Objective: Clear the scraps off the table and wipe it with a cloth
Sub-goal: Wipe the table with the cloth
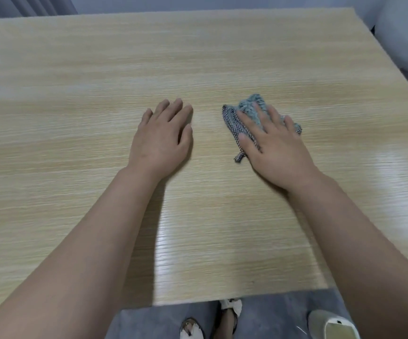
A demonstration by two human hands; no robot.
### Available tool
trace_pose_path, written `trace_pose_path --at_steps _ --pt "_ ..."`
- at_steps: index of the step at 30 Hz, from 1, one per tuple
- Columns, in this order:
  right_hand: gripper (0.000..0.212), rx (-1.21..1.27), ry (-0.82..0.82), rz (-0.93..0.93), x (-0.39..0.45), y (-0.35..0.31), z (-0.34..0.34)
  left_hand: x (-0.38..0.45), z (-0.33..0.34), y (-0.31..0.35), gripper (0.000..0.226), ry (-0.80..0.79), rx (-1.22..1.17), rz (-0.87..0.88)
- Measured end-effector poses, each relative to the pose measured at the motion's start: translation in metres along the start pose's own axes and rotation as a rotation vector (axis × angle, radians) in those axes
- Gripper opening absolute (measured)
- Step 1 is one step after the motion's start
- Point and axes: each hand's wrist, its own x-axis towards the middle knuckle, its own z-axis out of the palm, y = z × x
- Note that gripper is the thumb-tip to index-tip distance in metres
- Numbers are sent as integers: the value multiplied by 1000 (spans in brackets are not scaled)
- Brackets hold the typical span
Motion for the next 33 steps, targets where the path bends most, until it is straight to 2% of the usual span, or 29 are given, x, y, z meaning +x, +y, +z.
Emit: trace_pose_path --at_steps 3,9,11,15,17,19,23,25,31,33 --pt "53 15 13 44 -17 -19 7 -19 -4 3 47 -33 -33 12" --pt "56 48 -36 -291 -88 -57 15 -88 -3 1 59 -50 -7 -52" --pt "59 24 -12 -218 -78 -38 11 -94 -2 1 59 -56 1 -63" --pt "56 -24 0 125 -51 6 3 -93 0 2 50 -38 -8 -72" --pt "55 -24 -14 179 -54 1 3 -93 0 2 50 -35 -10 -67" --pt "58 -3 7 109 -70 -21 8 -94 1 1 50 -32 -10 -62" --pt "56 63 -31 -207 -118 -68 21 -93 0 1 50 -31 -12 -53" --pt "55 51 -58 -259 -122 -65 20 -93 0 1 50 -35 -10 -49" --pt "56 -5 -23 124 -90 -11 6 -93 0 1 50 -23 -11 -60" --pt "58 -1 -19 135 -97 -21 8 -93 0 2 50 -22 -9 -60"
